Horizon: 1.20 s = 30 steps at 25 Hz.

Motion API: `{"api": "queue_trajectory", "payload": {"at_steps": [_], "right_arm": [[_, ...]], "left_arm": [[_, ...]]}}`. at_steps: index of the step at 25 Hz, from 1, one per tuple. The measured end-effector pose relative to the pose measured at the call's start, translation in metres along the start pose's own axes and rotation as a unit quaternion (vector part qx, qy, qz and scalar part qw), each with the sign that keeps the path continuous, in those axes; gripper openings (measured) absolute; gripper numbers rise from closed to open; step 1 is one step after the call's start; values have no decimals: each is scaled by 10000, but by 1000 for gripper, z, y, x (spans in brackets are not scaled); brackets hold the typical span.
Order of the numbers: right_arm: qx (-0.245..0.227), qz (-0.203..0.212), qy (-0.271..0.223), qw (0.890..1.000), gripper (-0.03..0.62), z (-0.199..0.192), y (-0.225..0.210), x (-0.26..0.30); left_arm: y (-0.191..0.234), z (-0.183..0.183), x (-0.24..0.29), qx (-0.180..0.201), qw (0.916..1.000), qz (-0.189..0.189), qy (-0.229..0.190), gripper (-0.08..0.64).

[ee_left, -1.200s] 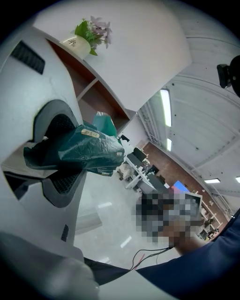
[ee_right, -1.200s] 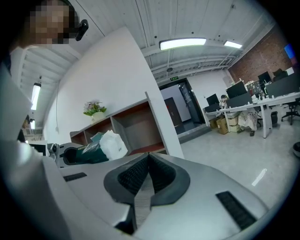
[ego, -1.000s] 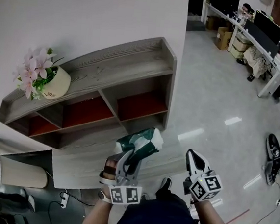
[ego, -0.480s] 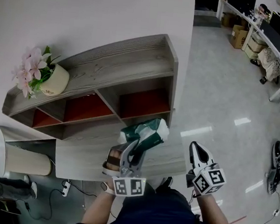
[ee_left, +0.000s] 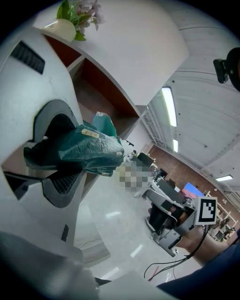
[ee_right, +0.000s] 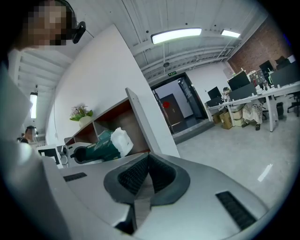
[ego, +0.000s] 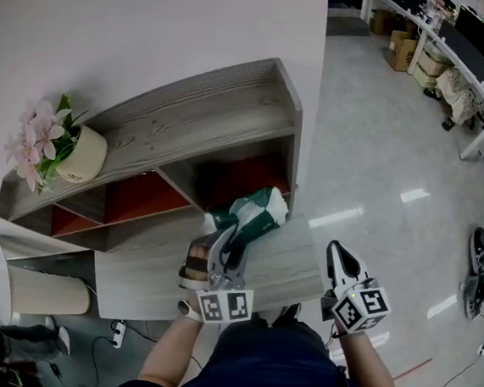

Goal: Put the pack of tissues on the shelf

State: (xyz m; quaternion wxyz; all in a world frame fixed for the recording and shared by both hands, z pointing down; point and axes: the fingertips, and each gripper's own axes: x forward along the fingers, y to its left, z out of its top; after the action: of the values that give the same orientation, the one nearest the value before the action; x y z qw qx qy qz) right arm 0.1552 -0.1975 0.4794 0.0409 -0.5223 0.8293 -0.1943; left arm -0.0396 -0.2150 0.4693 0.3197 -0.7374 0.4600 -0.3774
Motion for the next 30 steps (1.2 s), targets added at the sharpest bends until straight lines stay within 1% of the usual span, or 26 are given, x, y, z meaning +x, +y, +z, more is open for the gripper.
{"api": "queue_trajectory", "payload": {"at_steps": [9, 15, 30], "right_arm": [[14, -319, -18, 9995, 11, 0, 0, 4], [-16, -482, 26, 9988, 11, -1, 0, 9], [73, -662, 104, 9977, 11, -4, -7, 19]], "left_arm": [[3, -8, 30, 98, 9998, -114, -157, 172], [7, -14, 47, 70, 9995, -162, -246, 172], [16, -26, 91, 98, 9997, -149, -136, 172]]}}
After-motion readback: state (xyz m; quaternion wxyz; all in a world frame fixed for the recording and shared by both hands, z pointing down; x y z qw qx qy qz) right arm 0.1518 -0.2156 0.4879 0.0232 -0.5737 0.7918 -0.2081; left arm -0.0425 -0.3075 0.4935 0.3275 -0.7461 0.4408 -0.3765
